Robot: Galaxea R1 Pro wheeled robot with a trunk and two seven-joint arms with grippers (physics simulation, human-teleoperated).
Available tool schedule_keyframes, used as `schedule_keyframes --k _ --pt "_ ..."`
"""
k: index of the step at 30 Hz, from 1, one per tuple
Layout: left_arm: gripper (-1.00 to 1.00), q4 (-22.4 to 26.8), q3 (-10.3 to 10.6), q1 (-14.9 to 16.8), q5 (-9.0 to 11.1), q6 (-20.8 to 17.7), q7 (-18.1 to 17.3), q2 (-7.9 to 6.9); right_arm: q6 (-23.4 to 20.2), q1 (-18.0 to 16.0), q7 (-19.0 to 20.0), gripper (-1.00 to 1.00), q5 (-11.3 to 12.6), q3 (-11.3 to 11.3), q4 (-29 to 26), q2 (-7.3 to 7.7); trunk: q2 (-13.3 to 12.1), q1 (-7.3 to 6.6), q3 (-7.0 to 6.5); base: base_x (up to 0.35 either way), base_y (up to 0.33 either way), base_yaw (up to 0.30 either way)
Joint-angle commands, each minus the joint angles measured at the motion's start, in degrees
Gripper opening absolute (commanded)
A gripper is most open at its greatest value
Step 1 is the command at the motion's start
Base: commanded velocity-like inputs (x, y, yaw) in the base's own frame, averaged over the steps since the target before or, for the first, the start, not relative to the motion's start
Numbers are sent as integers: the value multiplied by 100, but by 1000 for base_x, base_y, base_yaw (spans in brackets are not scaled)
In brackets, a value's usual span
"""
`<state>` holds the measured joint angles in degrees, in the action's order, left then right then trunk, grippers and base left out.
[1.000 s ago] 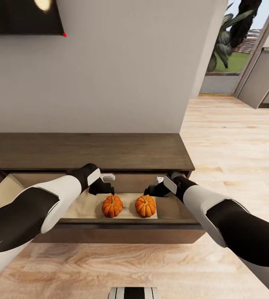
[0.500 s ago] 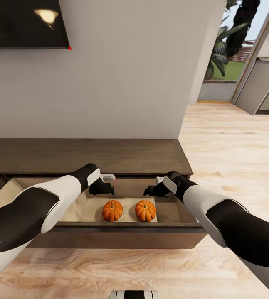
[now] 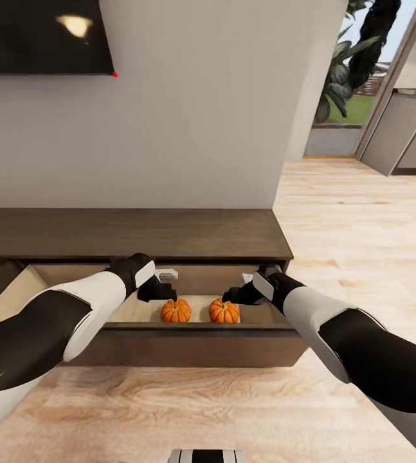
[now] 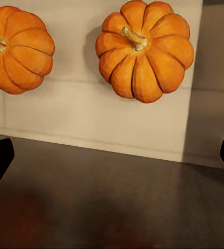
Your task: Place each of the two pumpkins and all three candles from the living room inside a cabinet in the living room (use any cabinet), then make sure every cabinet is closed, and position the cauldron so it is next to a table in the living room.
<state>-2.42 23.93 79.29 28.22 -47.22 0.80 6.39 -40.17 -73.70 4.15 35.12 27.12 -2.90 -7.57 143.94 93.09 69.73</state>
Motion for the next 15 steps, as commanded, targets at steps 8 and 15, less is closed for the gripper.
schedule_keyframes --k 8,15 --pt "100 -13 42 7 60 -7 8 3 -18 -4 41 100 -5 49 0 1 2 -3 4 -23 0 0" --pt "100 -13 42 -36 60 -7 8 3 -18 -4 39 100 -5 49 0 1 2 -3 -33 -1 0 0"
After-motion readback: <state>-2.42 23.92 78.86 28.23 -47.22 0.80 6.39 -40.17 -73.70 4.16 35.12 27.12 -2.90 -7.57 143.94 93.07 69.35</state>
